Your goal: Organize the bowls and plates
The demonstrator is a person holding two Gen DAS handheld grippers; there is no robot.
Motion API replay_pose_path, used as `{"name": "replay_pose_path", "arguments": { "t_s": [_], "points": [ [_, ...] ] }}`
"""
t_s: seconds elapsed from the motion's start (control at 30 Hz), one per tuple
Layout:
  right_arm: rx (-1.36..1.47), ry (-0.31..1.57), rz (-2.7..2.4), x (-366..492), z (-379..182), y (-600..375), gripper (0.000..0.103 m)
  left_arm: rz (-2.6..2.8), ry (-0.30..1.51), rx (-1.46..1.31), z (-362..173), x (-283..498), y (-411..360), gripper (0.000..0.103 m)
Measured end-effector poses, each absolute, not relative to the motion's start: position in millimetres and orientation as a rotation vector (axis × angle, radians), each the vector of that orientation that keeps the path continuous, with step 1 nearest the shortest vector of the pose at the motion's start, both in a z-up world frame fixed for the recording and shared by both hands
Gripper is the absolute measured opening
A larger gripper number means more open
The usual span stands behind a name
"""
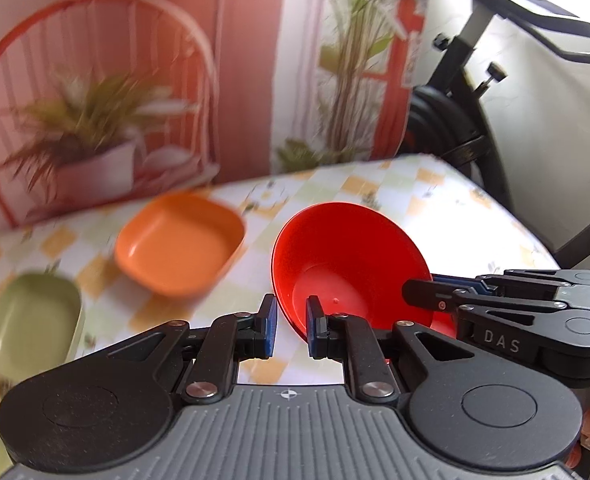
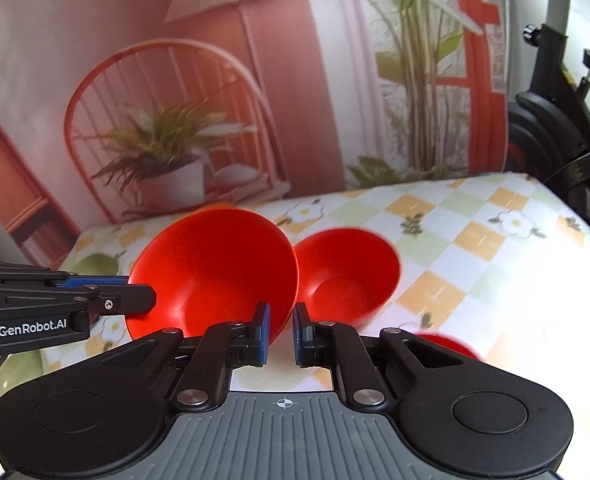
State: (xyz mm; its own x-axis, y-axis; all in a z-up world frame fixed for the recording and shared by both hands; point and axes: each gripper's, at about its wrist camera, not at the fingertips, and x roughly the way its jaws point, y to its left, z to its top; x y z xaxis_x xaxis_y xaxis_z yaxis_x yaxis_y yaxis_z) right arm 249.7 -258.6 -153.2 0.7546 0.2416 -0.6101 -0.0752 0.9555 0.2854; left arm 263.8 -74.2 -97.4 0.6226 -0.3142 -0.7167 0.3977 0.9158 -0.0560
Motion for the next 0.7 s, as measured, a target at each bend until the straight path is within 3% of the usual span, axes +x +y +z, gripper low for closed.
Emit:
{"name": "replay_pose_path", "arguments": {
  "t_s": [0.3, 0.7],
  "points": [
    [0.252, 0.633, 0.067, 281.2, -143.5, -293.8, 0.011, -0.475, 0.747, 0.138, -87.1, 308.8, -118.1, 0.016],
    [0.283, 0.719, 0.005, 312.2, -184.6, -313.5, 0.011, -0.487, 0.86, 0.175, -136.8, 349.2, -143.6, 0.016]
  ]
}}
